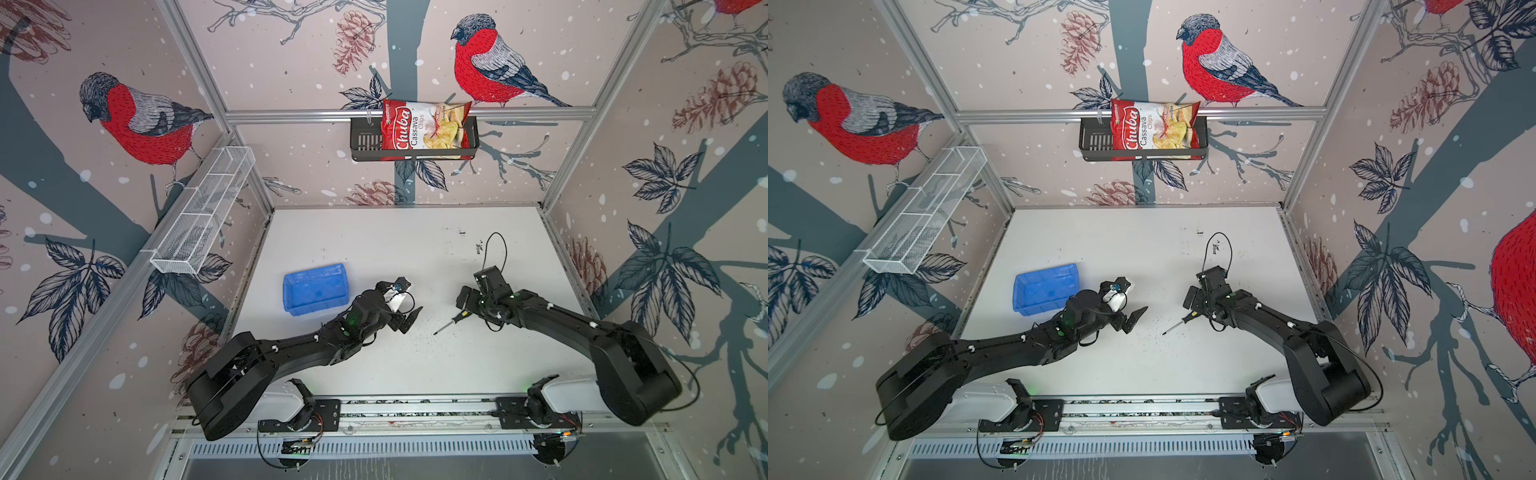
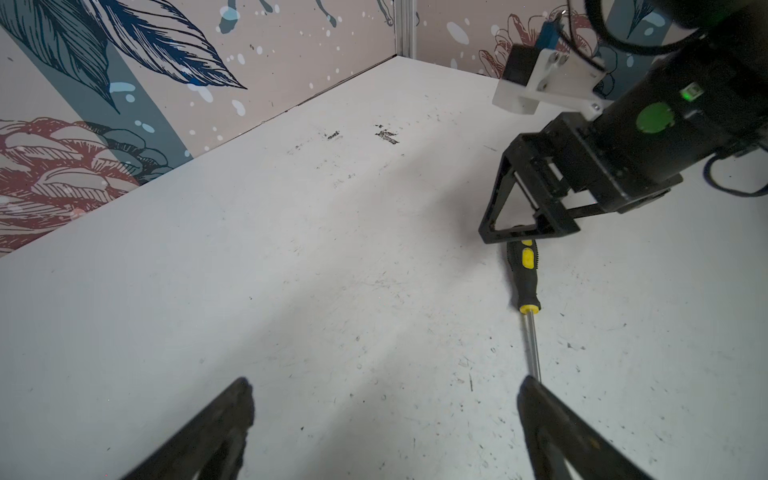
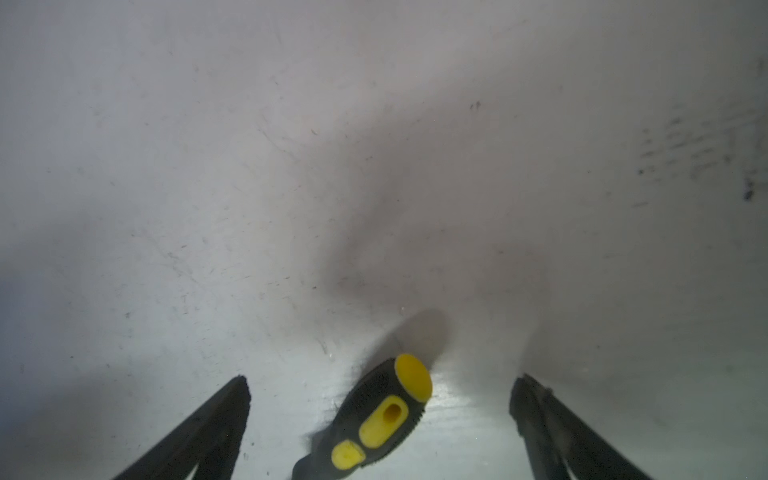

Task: Put the screwdriver in the bin
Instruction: 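Lower the right gripper onto the screwdriver handle and close it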

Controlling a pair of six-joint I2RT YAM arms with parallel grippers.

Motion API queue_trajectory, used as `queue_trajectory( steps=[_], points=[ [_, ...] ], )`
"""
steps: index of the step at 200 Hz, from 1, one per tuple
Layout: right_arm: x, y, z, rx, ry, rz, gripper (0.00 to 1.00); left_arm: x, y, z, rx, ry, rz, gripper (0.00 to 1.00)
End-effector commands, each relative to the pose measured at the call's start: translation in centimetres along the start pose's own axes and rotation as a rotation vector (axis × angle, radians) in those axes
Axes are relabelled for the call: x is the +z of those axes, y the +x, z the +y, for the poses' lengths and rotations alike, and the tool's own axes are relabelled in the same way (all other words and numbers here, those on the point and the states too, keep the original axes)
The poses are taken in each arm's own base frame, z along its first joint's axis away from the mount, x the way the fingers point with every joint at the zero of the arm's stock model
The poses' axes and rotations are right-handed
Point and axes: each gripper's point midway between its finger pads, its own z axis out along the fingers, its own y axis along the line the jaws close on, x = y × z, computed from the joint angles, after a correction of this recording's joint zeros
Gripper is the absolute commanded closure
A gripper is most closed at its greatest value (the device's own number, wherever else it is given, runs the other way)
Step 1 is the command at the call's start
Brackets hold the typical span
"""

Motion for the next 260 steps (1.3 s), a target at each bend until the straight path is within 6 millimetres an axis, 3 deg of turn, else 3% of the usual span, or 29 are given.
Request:
queue_trajectory(
  steps=[1, 55, 137, 201, 260],
  points=[
    [0.4, 1.2, -1.2, 0.003, 0.092, 0.071, 0.08, 0.1, -1.0, 0.0, 0.004, -0.004, -0.035, 0.02],
    [1.1, 1.4, -0.6, -0.023, 0.106, 0.097, 0.40, 0.1, -0.9, -0.9, -0.020, 0.048, -0.036, 0.02],
    [2.1, 0.8, -0.4, -0.049, 0.149, 0.113, 0.56, 0.2, -0.9, -0.7, -0.039, 0.039, -0.045, 0.02],
    [2.3, 0.4, -0.1, -0.054, 0.149, 0.108, 0.79, -0.7, -0.7, 1.3, -0.066, -0.081, -0.068, 0.02],
    [2.4, -0.3, 0.8, -0.072, 0.129, 0.099, 0.88, -1.2, -0.2, 2.9, -0.156, -0.174, -0.057, 0.02]
  ],
)
